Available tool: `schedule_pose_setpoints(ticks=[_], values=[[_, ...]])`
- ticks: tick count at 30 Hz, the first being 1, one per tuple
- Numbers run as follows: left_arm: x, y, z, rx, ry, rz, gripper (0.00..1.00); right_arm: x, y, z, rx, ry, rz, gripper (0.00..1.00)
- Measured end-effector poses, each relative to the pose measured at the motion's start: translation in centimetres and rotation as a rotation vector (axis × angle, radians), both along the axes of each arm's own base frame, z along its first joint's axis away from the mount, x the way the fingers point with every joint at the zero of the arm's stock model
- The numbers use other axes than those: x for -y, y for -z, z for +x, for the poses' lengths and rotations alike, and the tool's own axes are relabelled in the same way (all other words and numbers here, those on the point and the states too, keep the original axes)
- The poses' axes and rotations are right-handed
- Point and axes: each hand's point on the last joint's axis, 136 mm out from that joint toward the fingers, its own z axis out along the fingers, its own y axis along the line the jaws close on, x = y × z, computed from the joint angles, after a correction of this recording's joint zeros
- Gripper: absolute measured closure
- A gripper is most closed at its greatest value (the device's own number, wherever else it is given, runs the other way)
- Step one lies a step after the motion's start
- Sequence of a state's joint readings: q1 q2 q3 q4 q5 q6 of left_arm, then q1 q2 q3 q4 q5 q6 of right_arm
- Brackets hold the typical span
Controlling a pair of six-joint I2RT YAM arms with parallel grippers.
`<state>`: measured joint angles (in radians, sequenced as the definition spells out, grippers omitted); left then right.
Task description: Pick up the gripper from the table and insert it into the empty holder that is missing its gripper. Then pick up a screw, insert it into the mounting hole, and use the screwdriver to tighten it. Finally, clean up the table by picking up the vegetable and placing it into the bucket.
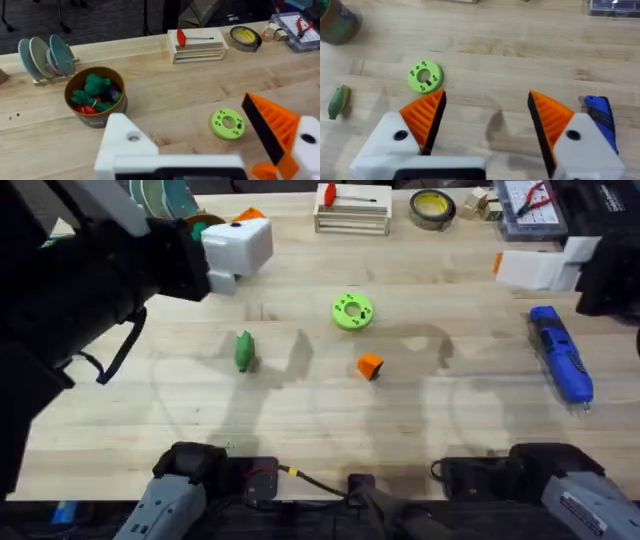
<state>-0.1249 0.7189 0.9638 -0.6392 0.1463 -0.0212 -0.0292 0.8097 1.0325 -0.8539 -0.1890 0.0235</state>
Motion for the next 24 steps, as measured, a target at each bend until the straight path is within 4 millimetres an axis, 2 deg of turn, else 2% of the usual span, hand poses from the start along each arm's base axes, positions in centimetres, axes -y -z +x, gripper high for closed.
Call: schedule_pose_setpoints(ticks=[3,10,24], values=[[0.1,-0.3,0.1,0.011,0.006,-0.004,0.008,0.0,0.0,0.0,0.000,0.000,0.000,0.010],[1.0,-3.5,0.9,0.148,0.050,-0.035,0.008,0.0,0.0,0.0,0.000,0.000,0.000,0.010],[1.5,-3.1,0.6,0.127,0.078,-0.043,0.008,0.0,0.0,0.0,0.000,0.000,0.000,0.010]])
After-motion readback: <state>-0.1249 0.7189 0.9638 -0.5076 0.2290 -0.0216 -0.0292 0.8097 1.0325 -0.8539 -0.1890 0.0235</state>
